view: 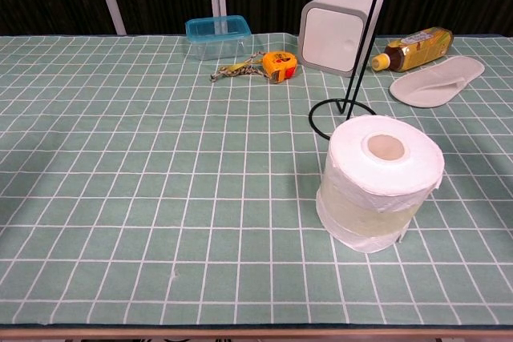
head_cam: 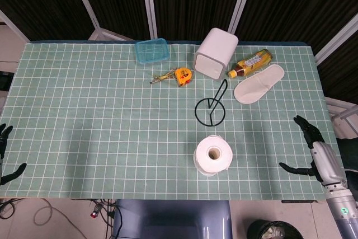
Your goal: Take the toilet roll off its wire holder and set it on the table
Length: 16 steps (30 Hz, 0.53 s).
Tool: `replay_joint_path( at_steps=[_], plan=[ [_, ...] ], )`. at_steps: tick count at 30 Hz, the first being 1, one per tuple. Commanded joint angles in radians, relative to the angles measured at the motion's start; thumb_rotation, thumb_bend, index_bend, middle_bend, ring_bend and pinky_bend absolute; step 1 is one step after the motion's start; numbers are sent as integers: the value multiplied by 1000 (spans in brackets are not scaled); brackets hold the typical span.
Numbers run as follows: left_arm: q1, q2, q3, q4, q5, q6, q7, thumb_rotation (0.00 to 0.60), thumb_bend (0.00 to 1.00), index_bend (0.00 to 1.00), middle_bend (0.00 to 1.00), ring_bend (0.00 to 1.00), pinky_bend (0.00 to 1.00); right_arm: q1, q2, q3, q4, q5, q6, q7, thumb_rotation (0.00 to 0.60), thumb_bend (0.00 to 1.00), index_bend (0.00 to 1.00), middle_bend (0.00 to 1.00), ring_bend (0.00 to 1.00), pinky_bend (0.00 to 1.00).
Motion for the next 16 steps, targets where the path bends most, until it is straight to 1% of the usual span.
replay_joint_path(
  at_steps=[1, 4, 5, 7, 11, 16],
  plan=[
    [-3, -1, -4, 3, -4, -2, -2, 600, 176, 35, 0, 0, 20, -89, -100, -45, 119, -122, 209, -343, 600, 0, 0, 0, 0, 0],
    [0, 0, -5, 5, 1, 6, -10, 600, 176, 35, 0, 0, 20, -93, -160, -43, 204, -161, 267, -418, 600, 0, 0, 0, 0, 0],
    [1, 1, -6, 6, 1, 11, -13, 600, 176, 35, 0, 0, 20, -93, -172, -46, 236, -164, 268, -446, 600, 0, 0, 0, 0, 0],
    [2, 0, -7, 7, 3, 15, -14, 600, 176, 35, 0, 0, 20, -89, -194, -43, 268, -157, 269, -465, 600, 0, 0, 0, 0, 0],
    [2, -2, -4, 6, 10, 15, -8, 600, 176, 36, 0, 0, 20, -81, -218, -43, 304, -156, 273, -487, 600, 0, 0, 0, 0, 0],
    [1, -4, 0, 5, 21, 19, -2, 600, 176, 35, 0, 0, 20, -71, -223, -61, 310, -163, 257, -493, 600, 0, 0, 0, 0, 0]
  ],
)
